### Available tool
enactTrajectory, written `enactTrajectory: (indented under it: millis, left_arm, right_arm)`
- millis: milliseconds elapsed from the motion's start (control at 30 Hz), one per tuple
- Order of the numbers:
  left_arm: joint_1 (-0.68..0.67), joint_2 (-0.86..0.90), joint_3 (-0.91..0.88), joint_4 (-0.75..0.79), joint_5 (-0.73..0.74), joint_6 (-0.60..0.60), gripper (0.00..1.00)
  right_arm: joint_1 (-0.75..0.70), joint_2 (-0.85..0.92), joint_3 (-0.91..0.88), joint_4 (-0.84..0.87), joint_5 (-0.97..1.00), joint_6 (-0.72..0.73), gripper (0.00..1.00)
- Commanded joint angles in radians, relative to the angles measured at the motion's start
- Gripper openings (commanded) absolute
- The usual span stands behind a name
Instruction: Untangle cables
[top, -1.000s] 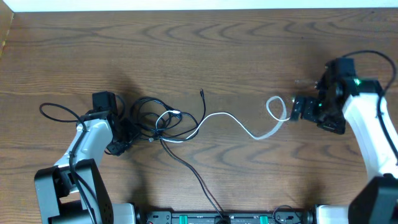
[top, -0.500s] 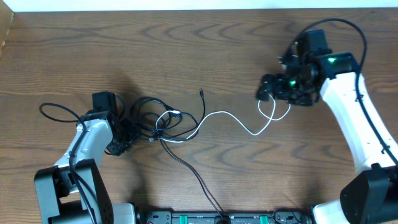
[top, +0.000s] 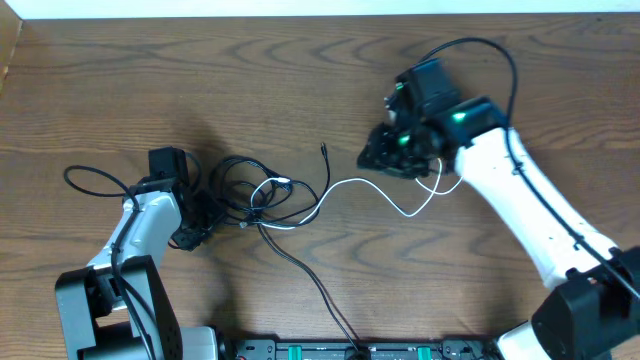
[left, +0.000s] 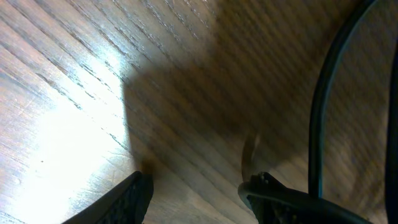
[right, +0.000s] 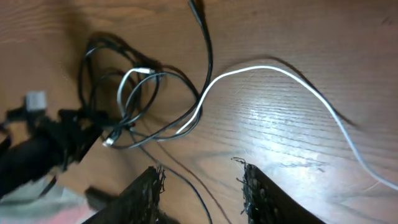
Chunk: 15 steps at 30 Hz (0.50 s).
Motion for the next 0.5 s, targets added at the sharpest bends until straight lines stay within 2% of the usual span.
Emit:
enactTrajectory:
  millis: [0,133,333,467]
  left_arm:
    - [0.004,0.010,-0.010,-0.009,-0.006,-0.010,0.55]
    - [0.004,0.010,-0.010,-0.014,-0.006,-0.010,0.55]
    - [0.004,0.010,-0.010,-0.014,-0.006,-0.010,0.55]
    - [0.004,0.010,-0.010,-0.014,-0.006,-0.010,0.56]
  right_arm:
    - [0.080,0.037,0.008,0.004,0.206,0.257,0.42]
    - [0.146,0.109,0.008,0.029,0.262,0.381,0.45]
    - [0.200,0.241,0.008,0.156,0.261,0.384,0.45]
    - [0.215,0.311,0.008,0.229,0.261,0.413,0.40]
